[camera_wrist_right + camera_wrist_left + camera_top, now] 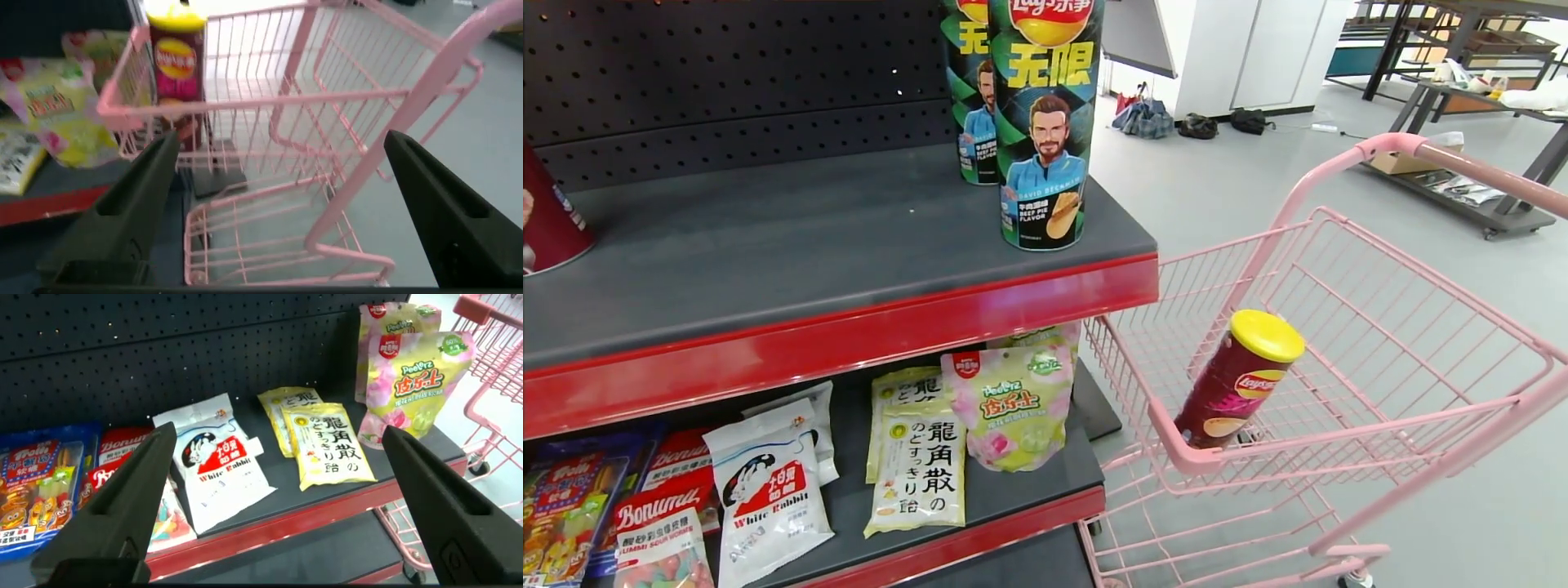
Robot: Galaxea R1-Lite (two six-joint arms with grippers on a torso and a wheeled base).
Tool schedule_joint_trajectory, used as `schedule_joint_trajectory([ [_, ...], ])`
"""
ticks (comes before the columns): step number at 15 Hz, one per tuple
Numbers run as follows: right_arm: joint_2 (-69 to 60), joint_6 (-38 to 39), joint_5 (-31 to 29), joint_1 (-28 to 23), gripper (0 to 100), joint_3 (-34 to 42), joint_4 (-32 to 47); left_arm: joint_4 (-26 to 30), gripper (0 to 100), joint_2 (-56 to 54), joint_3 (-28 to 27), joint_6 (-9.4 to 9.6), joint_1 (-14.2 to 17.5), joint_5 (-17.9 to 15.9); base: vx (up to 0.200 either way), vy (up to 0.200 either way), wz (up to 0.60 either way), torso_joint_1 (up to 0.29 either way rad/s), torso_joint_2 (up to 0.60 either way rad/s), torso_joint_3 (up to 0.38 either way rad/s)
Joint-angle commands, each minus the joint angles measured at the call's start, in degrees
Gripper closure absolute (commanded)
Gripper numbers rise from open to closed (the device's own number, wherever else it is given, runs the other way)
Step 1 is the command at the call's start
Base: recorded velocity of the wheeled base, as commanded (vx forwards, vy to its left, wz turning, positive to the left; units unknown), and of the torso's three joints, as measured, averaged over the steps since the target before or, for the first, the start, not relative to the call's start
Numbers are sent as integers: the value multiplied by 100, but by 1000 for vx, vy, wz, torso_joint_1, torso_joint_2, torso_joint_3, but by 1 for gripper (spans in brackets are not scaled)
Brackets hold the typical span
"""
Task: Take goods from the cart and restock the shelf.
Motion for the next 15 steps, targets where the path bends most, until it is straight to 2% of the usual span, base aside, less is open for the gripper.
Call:
schedule_joint_trajectory([
  [1,3483,647,441,428,0,-3190,-169,-1,0,7,0,1,0,1,0,0,0,0,0,0],
  [3,4485,497,493,533,0,-2935,-415,-1,0,7,0,1,0,1,0,0,0,0,0,0],
  [5,6164,603,537,568,0,-2048,-2472,-1,0,7,0,1,0,1,0,0,0,0,0,0],
  [7,7245,585,660,762,0,-1195,-3667,-1,0,7,0,1,0,1,0,0,0,0,0,0],
  [8,7570,656,678,938,0,-1107,-3957,-1,0,7,0,1,0,-8,0,0,0,0,0,0],
  [11,8045,814,678,1386,0,-1134,-4107,-1,0,7,0,1,0,1,0,0,0,0,0,0],
  [15,8344,831,722,1518,0,-1160,-4115,-1,0,7,0,1,0,-8,0,0,0,0,0,0],
])
